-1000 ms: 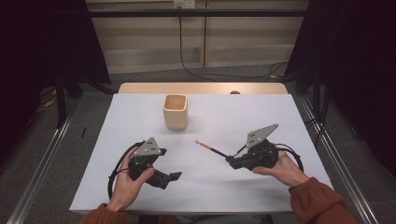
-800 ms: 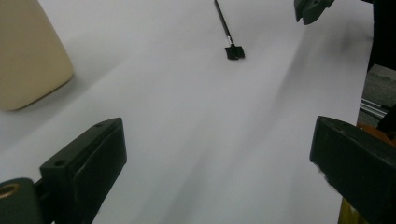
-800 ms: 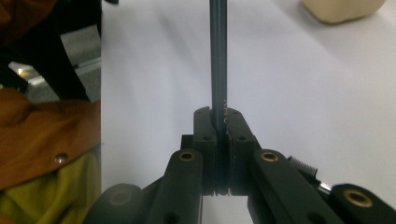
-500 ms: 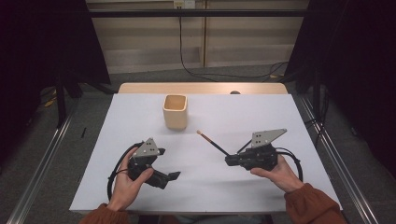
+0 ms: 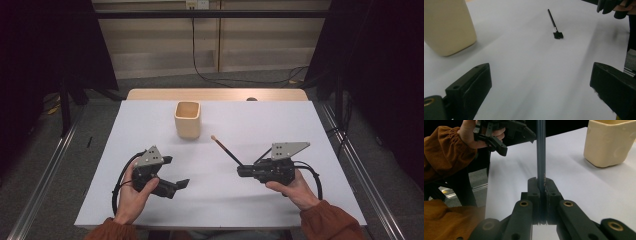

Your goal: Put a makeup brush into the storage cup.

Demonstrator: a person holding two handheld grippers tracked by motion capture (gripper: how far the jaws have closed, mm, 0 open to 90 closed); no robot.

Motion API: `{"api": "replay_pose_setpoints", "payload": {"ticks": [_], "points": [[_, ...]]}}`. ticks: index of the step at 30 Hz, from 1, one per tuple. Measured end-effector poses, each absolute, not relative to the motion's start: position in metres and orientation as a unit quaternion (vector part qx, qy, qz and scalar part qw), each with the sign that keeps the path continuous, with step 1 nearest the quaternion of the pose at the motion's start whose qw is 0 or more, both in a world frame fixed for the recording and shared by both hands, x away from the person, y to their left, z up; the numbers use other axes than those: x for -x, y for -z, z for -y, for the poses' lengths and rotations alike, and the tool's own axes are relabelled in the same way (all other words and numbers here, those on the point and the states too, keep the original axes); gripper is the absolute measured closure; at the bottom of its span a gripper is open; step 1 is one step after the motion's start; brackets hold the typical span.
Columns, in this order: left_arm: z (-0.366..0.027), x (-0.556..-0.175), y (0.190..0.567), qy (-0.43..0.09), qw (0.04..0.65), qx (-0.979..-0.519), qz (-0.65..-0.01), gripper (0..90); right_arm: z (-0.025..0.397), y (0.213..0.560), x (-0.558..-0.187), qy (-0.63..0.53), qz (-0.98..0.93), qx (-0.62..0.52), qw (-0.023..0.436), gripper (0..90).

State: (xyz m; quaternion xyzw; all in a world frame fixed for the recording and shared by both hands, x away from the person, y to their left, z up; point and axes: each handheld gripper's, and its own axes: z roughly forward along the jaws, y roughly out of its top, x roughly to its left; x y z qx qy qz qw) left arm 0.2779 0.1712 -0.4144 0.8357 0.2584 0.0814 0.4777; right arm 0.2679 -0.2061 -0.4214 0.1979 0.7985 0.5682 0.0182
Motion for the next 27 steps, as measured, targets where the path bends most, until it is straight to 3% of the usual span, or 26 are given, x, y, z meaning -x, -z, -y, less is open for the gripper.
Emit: {"api": "replay_pose_setpoints", "payload": {"ticks": [6,27], "points": [[-0.166,-0.276,0.410,-0.075,0.514,-0.813,-0.262,3.8,0.210,0.421,-0.268,-0.576,-0.792,-0.200,0.021,85.6],[-0.125,-0.274,0.402,-0.091,0.535,-0.806,-0.235,2.9,0.202,0.423,-0.267,-0.567,-0.802,-0.189,0.015,85.6]]}}
